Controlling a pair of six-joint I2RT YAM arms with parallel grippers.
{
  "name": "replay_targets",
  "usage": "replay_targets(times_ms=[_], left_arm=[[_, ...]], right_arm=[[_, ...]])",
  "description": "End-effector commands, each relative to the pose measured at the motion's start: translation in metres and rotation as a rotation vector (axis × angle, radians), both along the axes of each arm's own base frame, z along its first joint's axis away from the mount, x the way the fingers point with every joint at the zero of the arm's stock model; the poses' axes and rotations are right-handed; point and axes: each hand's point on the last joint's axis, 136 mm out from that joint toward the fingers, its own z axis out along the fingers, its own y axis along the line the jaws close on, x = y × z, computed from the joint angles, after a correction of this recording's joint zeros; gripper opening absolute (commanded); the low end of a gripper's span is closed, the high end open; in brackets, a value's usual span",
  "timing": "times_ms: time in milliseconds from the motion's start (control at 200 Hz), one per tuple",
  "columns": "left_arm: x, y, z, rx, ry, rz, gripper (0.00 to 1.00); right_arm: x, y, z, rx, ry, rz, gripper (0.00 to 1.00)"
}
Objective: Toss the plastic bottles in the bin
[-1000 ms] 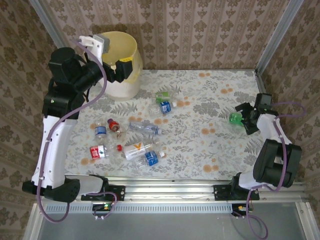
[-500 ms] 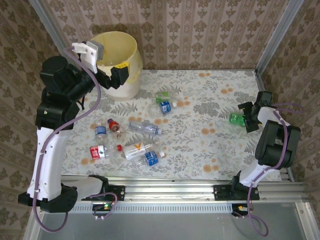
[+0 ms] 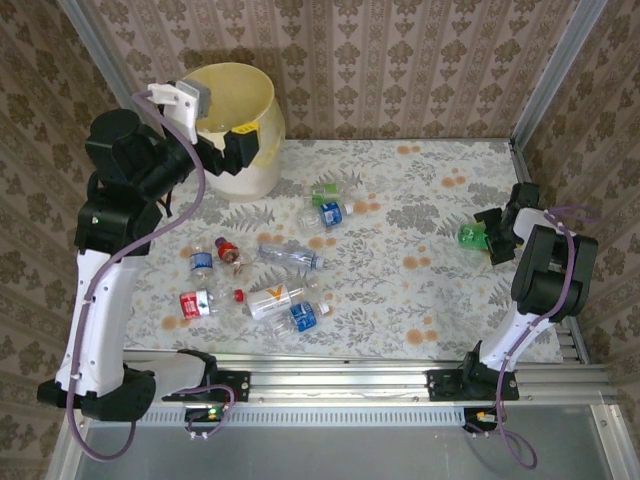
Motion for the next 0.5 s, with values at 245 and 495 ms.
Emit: replay_targets(times_ms=[245,495], left_arm=[[0.001,-0.025,-0.001,0.031,-0.026,-0.032,1.0],[-0.007,-0.051,-0.011,0.036,-0.007,-0.114,1.0]], right_arm=[[0.001,0.016,-0.019,0.016,-0.004,0.1,0.71],[0.014,0.041,-0.001,0.017,-0.091,0.183,0.53]])
